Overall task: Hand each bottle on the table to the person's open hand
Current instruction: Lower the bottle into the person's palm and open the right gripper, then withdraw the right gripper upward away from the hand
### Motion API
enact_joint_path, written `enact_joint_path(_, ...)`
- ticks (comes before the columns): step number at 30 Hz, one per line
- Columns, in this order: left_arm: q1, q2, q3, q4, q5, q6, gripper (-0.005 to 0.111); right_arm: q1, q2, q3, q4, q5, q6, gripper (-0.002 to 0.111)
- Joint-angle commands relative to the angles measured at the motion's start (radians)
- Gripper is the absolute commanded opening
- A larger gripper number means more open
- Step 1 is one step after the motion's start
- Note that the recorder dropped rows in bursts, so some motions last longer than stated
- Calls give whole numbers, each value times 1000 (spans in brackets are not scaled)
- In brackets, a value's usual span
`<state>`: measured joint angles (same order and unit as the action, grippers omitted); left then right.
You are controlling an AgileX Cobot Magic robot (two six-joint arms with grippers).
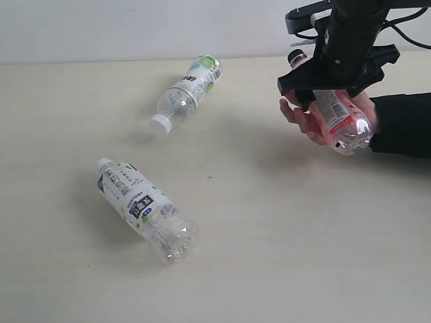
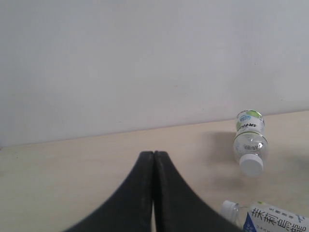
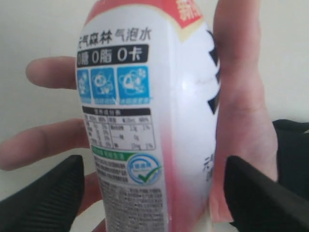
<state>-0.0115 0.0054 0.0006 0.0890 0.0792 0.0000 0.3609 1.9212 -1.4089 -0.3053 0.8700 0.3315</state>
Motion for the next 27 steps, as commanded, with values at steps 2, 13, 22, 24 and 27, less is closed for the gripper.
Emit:
enact_joint_path(2, 2, -5, -1, 2, -4, 0, 0, -6, 1, -6, -15, 2, -18, 89)
enact_joint_path(13, 2, -5, -1, 2, -4, 0, 0, -6, -40, -91, -52, 122, -63, 91)
enact_joint_path(22, 2, -5, -1, 2, -4, 0, 0, -6, -255, -48, 71, 147, -224, 12)
enact_joint_path(24, 2, -5, -1, 2, -4, 0, 0, -6, -332, 19, 102, 126, -266, 2)
enact_joint_path(27, 2, -5, -1, 2, -4, 0, 0, -6, -463, 140, 140, 93, -314, 1)
